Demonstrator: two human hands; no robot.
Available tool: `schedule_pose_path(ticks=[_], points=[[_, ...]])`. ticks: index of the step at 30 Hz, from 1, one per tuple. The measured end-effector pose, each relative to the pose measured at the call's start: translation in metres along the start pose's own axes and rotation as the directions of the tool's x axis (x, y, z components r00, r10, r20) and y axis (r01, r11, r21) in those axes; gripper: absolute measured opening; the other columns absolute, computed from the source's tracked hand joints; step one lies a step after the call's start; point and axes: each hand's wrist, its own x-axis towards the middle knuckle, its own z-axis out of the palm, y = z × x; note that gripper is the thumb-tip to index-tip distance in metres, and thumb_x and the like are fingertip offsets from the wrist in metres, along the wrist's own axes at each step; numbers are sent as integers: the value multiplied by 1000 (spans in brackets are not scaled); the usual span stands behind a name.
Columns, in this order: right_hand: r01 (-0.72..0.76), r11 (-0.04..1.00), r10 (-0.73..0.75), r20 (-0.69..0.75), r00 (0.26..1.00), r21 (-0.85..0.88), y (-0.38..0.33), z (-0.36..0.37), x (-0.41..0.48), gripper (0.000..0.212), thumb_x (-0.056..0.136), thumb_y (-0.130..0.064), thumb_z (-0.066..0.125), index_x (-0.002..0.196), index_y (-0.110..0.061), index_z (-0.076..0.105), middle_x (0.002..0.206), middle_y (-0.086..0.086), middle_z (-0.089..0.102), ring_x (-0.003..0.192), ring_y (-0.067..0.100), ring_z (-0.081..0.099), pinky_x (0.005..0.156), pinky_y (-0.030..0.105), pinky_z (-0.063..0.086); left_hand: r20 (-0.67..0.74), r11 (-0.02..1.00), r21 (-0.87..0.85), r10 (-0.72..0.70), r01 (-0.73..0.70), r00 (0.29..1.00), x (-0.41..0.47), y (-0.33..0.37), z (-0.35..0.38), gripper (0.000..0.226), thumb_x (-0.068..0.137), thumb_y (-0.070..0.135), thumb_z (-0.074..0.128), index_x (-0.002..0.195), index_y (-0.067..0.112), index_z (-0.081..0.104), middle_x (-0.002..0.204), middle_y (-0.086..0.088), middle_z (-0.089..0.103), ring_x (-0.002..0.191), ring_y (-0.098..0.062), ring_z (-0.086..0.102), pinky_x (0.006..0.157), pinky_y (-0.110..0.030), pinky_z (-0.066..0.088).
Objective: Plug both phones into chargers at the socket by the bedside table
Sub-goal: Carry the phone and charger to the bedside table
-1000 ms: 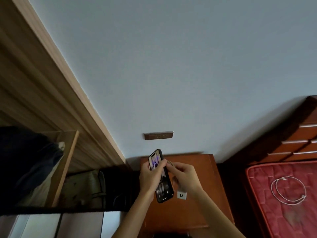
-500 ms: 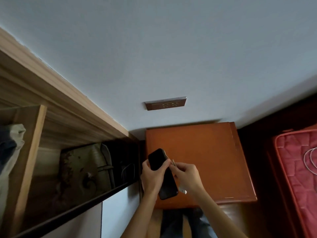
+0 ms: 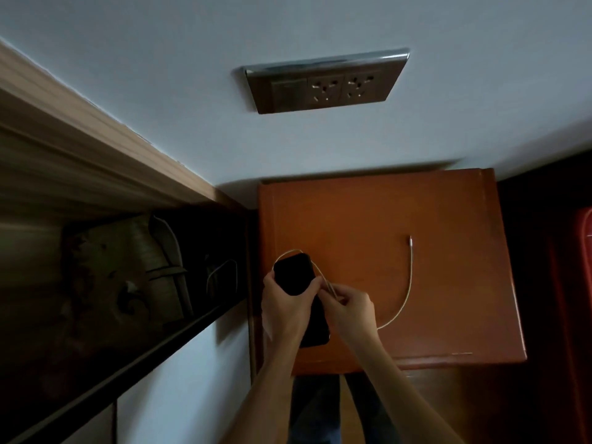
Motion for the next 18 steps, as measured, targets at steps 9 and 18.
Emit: schedule_pose_path(ticks=[9,18], points=[[-11,996,23,-124,992,93,20,-9,15,30,100,-27,59,72,-21,70,58,9,66,45,6,51,43,18,38,-44,988,65,146,-143,988,10,2,27,99,71,63,78,151,21,36,141,1,56,125,-21,59,97,-41,55],[42,981,34,-379,925,190,9,-31,25,23,105,-33,45,112,-50,59,95,-16,73,52,4,55,52,6,44,-61,983,-25,180,-182,982,11,8,32,101,69,69,75,150,24,37,140,5,55,124,-16,58,87,-26,48]])
